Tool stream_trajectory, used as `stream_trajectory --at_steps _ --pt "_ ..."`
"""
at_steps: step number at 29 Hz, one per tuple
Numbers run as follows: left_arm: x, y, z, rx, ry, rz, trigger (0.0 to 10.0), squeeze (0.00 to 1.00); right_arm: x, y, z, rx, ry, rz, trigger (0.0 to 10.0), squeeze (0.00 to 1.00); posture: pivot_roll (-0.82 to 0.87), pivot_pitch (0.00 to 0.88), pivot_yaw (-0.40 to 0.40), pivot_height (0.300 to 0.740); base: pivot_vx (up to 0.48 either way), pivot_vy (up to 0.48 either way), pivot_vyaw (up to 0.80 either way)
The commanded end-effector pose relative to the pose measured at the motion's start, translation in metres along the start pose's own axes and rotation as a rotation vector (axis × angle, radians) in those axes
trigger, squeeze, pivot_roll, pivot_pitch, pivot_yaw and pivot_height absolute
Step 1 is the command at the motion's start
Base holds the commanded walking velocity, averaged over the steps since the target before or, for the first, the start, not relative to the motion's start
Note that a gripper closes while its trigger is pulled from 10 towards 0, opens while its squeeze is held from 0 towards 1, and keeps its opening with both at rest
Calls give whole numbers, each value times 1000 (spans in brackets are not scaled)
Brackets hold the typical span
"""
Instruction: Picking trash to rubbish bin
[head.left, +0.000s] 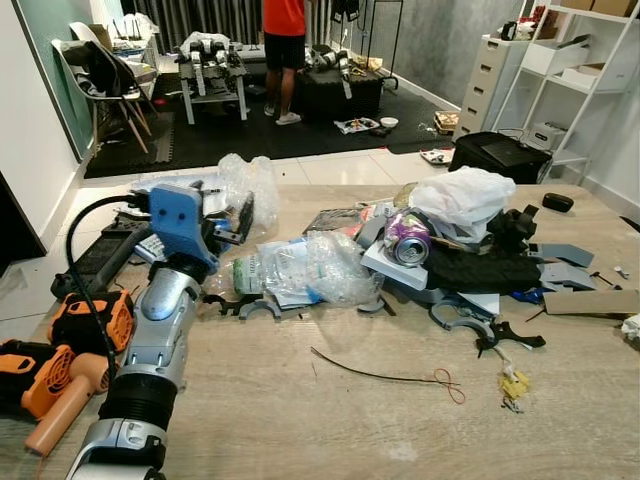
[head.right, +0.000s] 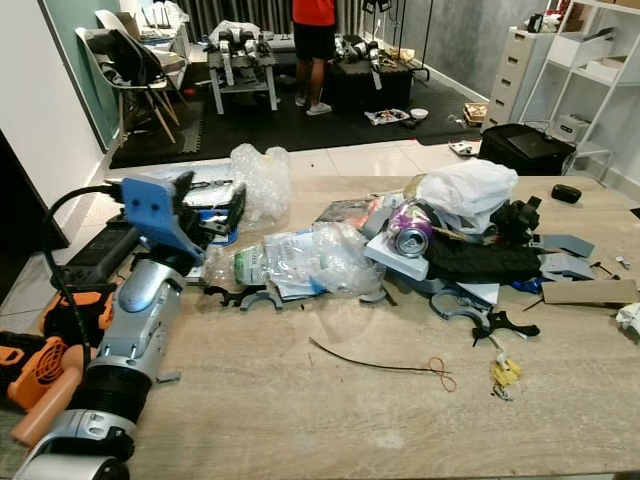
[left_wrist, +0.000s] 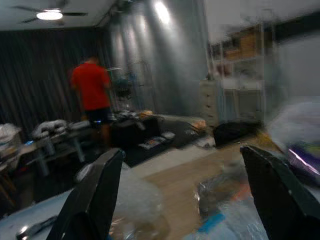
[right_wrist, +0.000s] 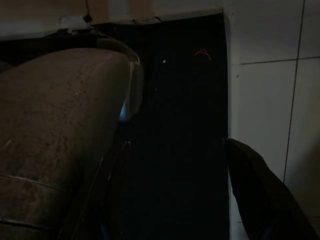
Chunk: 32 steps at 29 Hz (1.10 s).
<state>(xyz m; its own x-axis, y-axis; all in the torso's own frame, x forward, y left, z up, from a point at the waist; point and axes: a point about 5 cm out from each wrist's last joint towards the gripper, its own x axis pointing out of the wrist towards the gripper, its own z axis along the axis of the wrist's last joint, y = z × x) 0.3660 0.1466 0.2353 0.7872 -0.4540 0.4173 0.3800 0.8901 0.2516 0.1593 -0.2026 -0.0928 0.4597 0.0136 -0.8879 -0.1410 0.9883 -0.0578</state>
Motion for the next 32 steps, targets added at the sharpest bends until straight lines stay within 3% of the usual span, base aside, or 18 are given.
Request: stream_trajectory --at_steps 1,8,9,12,24,32 --pt "1 -6 1 74 24 -120 10000 0 0 7 -12 1 36 20 10000 0 -96 155 45 740 0 0 0" --pt "7 -18 -6 453 148 -457 10000 0 -2 11 -26 6 63 24 10000 0 -101 205 71 740 0 0 0" --pt "7 -18 -6 453 148 -457 10000 0 -2 11 -26 6 63 24 10000 0 -101 205 71 740 0 0 0" --pt "10 -19 -9 558 206 -591 10000 0 -4 13 -38 17 84 27 10000 0 -112 241 87 740 0 0 0" --pt "29 -19 -5 542 254 -706 10000 0 -10 11 -60 50 114 12 10000 0 -147 315 119 740 0 0 0" --pt "45 -38 -2 567 237 -749 10000 0 -9 10 -56 66 96 -5 10000 0 -169 342 133 740 0 0 0"
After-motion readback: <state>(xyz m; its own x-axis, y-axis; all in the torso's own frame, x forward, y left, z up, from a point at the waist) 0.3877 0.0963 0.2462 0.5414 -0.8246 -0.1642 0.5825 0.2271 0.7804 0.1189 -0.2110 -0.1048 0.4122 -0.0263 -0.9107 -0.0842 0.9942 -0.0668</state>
